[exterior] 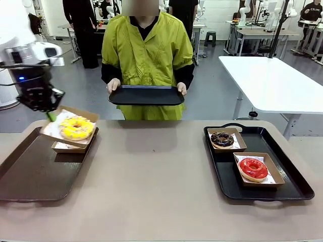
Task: Individually package the donuts and arrange them on the tray.
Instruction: Place the picked Paper togo box on the Handle tray.
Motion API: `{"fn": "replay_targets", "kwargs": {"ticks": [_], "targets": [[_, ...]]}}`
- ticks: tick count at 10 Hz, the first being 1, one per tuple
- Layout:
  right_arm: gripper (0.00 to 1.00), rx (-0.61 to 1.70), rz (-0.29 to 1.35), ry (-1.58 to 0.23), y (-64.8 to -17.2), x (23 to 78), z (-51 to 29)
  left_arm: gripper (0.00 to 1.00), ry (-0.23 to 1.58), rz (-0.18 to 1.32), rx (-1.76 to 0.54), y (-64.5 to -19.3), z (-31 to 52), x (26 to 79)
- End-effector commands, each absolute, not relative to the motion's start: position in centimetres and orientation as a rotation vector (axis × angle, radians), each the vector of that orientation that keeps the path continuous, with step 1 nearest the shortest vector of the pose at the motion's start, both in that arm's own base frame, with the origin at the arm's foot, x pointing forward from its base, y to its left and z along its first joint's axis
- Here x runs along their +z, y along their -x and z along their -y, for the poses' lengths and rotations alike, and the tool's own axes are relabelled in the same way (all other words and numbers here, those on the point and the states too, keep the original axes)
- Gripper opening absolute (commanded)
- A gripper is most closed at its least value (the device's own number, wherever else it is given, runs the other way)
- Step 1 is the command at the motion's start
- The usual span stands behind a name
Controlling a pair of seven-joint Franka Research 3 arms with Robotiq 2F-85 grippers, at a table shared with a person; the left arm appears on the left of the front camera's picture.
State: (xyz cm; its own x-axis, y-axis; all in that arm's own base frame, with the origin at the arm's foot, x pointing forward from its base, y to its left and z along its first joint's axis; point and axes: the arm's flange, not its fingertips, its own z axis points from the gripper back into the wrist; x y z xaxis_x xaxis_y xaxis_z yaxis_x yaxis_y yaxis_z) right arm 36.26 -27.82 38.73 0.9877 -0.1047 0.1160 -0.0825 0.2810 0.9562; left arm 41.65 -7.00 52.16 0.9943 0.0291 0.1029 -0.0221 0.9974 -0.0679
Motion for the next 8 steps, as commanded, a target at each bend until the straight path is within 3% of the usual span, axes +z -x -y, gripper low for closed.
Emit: {"fn": "replay_targets", "kwargs": {"ticks": [1,5,8], "targets": [[1.0,-0.018,0.159,-1.294,-36.2,38.9,27.7,0.01,0.073,0.1,0.063,-40.5,3.1,50.9],[1.0,-0.018,0.159,-1.294,-36.2,38.9,27.7,0.01,0.09,0.05,0.09,-40.9,-3.4,47.9],[1.0,-0.018,0.159,-1.294,-36.2,38.9,27.7,0.01,0.108,0.035,0.118,-40.6,-3.5,47.7]]}}
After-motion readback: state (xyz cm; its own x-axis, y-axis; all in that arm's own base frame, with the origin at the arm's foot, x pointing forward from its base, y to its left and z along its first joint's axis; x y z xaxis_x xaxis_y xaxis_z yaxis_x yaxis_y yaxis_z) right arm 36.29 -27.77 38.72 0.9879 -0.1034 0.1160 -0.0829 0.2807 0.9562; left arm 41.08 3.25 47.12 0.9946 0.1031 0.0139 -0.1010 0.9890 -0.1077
